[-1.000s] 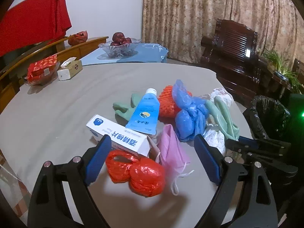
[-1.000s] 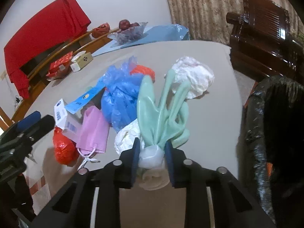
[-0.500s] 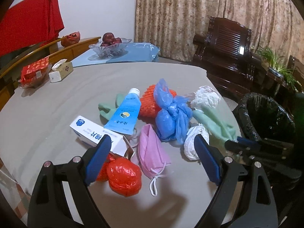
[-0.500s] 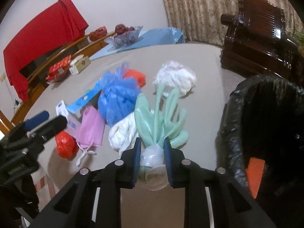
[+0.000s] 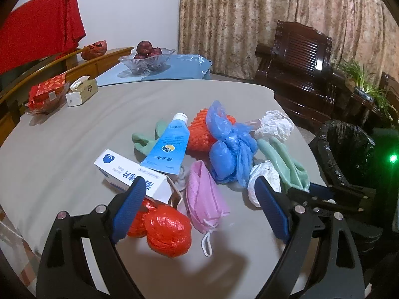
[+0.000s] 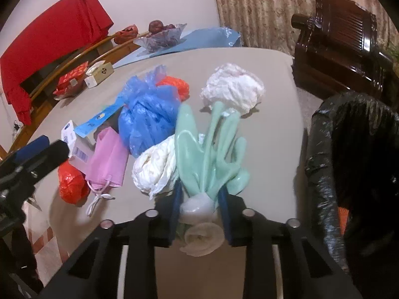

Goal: Collect trash
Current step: 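Grasp the white tissue with the left tool while the right tool carries the glove toward the bin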

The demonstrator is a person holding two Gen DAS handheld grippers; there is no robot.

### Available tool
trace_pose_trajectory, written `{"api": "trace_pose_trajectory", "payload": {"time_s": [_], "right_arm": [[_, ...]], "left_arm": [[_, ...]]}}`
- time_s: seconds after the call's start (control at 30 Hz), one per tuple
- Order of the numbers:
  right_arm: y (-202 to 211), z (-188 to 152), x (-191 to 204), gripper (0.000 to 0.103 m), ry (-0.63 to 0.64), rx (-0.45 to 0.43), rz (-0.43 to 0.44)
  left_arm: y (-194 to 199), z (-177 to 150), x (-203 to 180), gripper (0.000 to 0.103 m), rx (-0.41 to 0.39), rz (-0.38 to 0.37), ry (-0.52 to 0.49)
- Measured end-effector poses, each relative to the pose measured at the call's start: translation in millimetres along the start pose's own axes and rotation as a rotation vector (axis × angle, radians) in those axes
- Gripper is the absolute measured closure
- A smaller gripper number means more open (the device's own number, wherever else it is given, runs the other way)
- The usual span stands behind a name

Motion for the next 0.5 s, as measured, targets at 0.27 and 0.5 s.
{"api": "trace_pose_trajectory", "payload": {"time_s": [0.27,0.5], "right_arm": [[52.6,24.1,-10.3,0.080,-0.037,-0.128,0.015],[80.5,34.6,-27.7,0.080,-0.036,-0.175,-0.017]], "left_arm": [[-1.9,1.8,-25.6,0.024,0.002,-0.048,-0.016],[-16.2,-3.9,-69.5,0.032,0.025,-0.090,-0.043]]}}
Point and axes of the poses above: each gripper's, at about its wrist camera, not at the fingertips, and y roughly against the way its jaws point, x to its left, z to its top, the point moved 8 cm from there along -y, roughly the way its jaws point, and after that the axes turned 5 degrees about z, right-handed, at the moved point
